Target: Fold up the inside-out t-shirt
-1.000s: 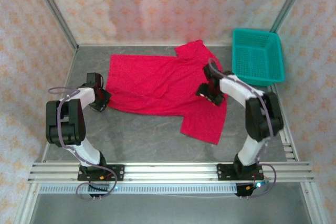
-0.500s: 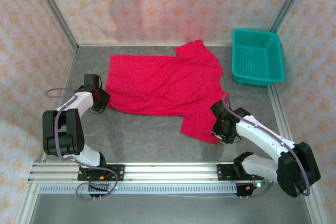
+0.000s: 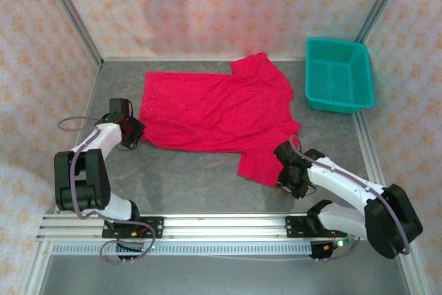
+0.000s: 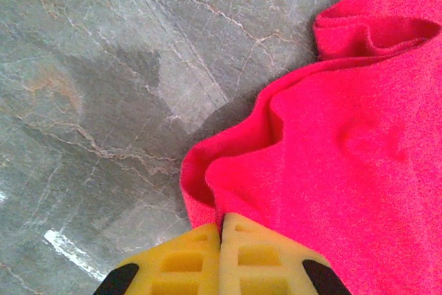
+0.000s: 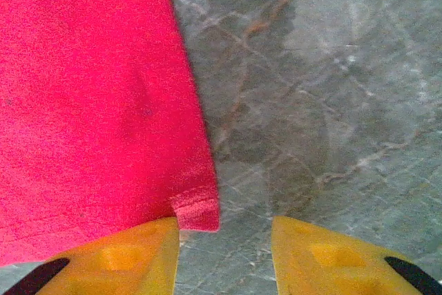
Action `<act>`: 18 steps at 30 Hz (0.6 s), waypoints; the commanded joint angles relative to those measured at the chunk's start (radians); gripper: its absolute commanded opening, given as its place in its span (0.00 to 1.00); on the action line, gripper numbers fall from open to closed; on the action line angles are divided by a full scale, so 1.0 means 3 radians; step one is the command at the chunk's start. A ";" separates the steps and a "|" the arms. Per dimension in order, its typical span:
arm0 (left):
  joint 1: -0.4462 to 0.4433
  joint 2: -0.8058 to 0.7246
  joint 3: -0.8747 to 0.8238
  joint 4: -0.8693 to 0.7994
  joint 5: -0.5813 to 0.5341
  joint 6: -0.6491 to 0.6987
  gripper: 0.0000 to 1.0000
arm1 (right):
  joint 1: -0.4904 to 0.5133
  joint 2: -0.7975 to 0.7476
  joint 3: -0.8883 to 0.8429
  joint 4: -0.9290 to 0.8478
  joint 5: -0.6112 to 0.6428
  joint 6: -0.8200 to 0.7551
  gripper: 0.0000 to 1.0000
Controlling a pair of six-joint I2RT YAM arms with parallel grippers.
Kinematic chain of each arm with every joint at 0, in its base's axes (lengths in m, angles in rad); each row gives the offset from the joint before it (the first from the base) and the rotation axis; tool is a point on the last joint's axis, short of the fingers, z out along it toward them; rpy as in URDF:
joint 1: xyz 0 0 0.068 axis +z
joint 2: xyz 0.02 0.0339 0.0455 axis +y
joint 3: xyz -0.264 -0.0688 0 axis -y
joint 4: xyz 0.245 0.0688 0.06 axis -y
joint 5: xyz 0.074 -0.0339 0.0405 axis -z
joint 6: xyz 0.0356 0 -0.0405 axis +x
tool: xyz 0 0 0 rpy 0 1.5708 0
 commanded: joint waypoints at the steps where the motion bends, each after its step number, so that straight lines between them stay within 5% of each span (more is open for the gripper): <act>1: 0.0013 -0.0088 -0.0029 -0.0139 -0.0048 0.0026 0.00 | 0.0035 0.0122 -0.0022 0.0146 0.0013 0.0108 0.40; 6: 0.0015 -0.0131 -0.0016 -0.0181 -0.0064 0.0047 0.00 | 0.0050 0.0171 0.0073 0.0133 0.0080 0.0062 0.40; 12: 0.0014 -0.0160 -0.0010 -0.0195 -0.0068 0.0049 0.00 | 0.0050 0.0401 0.0099 0.0210 0.0197 -0.0038 0.28; 18: 0.0013 -0.0151 0.0001 -0.0210 -0.0063 0.0062 0.00 | 0.0047 0.0739 0.0244 0.0301 0.0261 -0.0230 0.00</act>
